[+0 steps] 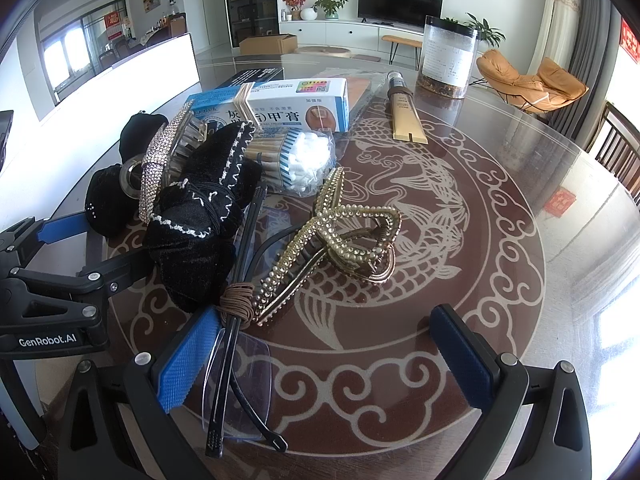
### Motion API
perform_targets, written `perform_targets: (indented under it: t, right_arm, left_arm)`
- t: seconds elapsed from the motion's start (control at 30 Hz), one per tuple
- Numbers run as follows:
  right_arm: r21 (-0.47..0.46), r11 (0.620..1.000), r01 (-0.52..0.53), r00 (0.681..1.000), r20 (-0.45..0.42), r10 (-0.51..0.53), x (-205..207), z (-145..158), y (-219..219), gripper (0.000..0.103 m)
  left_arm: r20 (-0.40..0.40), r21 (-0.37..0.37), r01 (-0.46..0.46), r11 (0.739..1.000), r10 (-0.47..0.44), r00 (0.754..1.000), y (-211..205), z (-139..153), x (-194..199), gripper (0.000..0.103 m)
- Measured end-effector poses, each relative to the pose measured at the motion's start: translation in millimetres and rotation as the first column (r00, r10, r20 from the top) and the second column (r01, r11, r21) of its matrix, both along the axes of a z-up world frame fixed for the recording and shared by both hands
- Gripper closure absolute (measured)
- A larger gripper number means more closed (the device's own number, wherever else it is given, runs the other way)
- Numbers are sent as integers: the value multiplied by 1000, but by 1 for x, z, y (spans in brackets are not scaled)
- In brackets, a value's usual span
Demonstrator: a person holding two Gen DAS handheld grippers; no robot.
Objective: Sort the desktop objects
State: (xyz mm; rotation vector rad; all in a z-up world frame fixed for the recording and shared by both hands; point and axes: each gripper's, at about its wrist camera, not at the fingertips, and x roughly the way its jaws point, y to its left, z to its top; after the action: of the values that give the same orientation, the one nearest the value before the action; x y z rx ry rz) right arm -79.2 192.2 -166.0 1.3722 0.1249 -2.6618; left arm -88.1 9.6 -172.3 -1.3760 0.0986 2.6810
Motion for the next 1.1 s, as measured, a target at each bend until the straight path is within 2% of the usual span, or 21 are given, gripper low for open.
perform_targets:
  t: [0.27, 0.5, 1.1]
  right_arm:
    - [0, 1000, 0, 1000, 0, 0, 1, 0, 0, 0]
    - [3, 999, 40, 999, -1, -40, 0, 0, 4, 0]
    - [2, 999, 41, 999, -1, -41, 0, 0, 4, 0]
  left_arm:
    - [0, 0, 0, 1000, 0, 1000, 0, 0, 0, 0]
    - [0, 0, 1, 1000, -1, 1000, 0, 0, 0, 0]
    - [0, 0, 1, 1000, -1, 1000, 0, 0, 0, 0]
